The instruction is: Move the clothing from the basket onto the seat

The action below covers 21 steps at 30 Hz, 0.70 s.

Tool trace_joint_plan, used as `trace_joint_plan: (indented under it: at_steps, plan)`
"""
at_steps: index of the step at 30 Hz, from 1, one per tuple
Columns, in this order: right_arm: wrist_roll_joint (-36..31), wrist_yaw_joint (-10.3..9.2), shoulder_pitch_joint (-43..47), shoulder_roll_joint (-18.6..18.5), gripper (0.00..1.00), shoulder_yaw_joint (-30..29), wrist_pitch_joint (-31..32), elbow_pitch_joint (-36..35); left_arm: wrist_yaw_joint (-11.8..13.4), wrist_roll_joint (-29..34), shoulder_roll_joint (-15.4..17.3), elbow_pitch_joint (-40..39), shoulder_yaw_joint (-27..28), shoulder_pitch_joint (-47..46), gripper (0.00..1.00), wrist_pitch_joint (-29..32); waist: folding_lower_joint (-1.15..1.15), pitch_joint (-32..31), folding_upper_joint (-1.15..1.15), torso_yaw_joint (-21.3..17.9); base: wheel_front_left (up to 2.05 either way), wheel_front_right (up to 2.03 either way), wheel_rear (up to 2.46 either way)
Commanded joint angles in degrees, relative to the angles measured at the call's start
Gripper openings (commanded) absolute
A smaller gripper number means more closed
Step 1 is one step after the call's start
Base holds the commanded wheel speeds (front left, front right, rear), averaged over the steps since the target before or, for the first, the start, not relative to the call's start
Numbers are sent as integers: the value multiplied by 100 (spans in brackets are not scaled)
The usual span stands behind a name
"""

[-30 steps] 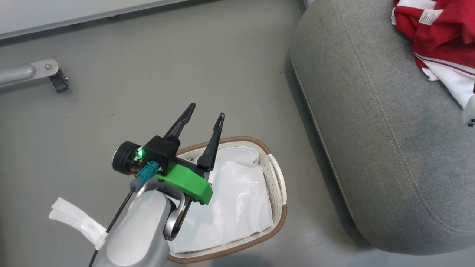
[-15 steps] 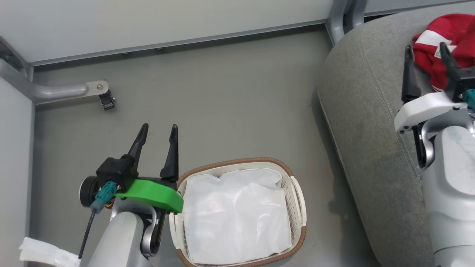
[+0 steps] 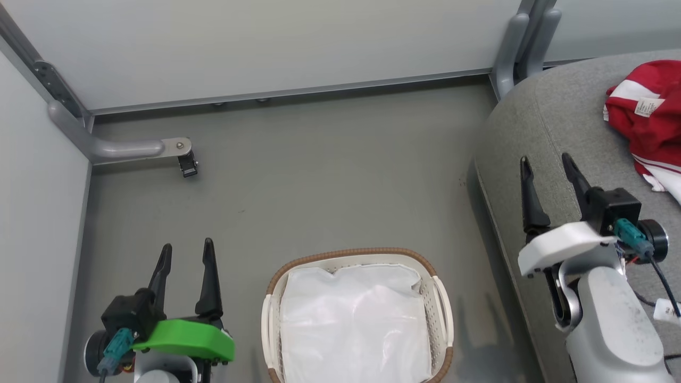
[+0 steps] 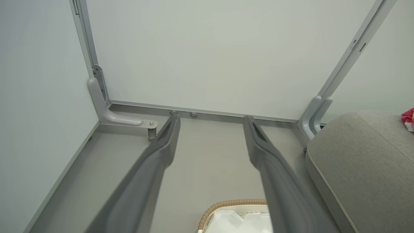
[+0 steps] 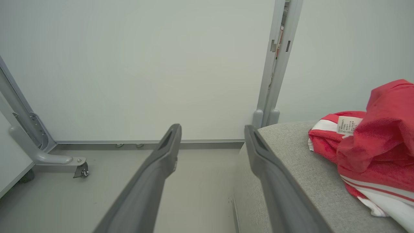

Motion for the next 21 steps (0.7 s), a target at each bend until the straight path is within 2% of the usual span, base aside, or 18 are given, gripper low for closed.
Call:
trace_joint_plan:
  at_steps: [1,12,21]
  plan:
    - [89,-8,210,-29,100,39,-13,-98,28,-29,-3,-67,36,155,100,2,0,-99,69,55,0,0,0]
    - [605,-8,1317,-22,100,494,-13,-600,90,-352,-3,-265,-147,676,100,2,0,-507,69,127,0,0,0]
    - [721,-8,1631,-26,100,557,-13,-688,157,-413,-3,-326,-177,862,100,2,0,-599,69,148,0,0,0]
